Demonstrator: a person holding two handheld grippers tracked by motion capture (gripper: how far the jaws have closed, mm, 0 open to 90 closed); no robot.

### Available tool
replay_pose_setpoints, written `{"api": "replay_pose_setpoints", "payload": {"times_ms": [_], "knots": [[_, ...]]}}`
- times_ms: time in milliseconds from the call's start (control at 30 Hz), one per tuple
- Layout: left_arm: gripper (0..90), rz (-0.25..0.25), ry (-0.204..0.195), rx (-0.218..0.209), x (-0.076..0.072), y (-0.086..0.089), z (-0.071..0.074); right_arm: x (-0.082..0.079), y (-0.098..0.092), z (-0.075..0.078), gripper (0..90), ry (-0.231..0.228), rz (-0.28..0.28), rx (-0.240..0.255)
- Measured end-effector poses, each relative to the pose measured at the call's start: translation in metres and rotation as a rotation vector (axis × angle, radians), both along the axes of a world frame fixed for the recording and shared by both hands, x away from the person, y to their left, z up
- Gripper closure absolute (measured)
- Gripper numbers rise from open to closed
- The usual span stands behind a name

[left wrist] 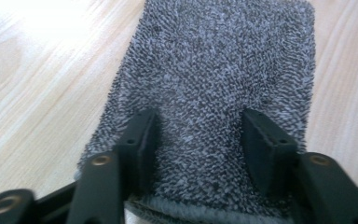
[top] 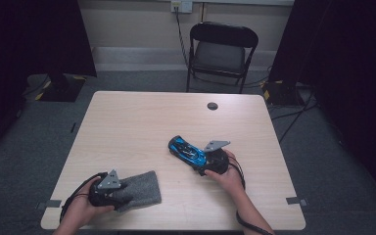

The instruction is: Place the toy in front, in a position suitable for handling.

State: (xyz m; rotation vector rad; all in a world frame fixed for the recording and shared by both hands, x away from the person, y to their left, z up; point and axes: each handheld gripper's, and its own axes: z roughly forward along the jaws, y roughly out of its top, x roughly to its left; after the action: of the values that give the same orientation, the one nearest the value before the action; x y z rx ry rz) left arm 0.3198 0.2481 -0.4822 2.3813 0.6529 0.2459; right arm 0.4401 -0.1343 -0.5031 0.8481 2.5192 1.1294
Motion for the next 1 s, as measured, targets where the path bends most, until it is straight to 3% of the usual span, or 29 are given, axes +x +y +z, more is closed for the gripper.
{"api": "replay_pose_setpoints", "payload": {"times_ms": [167,333,400,533,767,1000], "knots": [[54.2,0.013,0.013,0.002,0.0,-0.003,0.001,0.0,0.0,0.0,24.4,0.0,0.0,0.0],[64.5,0.022,0.027,0.053,-0.001,-0.01,0.006,0.0,0.0,0.0,24.4,0.0,0.0,0.0],[66.4,0.03,0.023,0.052,-0.002,-0.012,0.006,0.0,0.0,0.0,24.4,0.001,0.0,0.0],[68.8,0.047,0.018,0.037,-0.003,-0.012,0.005,0.0,0.0,0.0,24.4,0.001,0.0,0.001],[73.4,0.115,0.061,0.043,-0.002,-0.016,0.008,0.0,0.0,0.0,24.4,0.002,0.0,0.001],[74.3,0.154,0.112,-0.017,-0.003,-0.015,0.012,0.0,0.0,0.0,24.4,0.002,-0.001,0.001]]}}
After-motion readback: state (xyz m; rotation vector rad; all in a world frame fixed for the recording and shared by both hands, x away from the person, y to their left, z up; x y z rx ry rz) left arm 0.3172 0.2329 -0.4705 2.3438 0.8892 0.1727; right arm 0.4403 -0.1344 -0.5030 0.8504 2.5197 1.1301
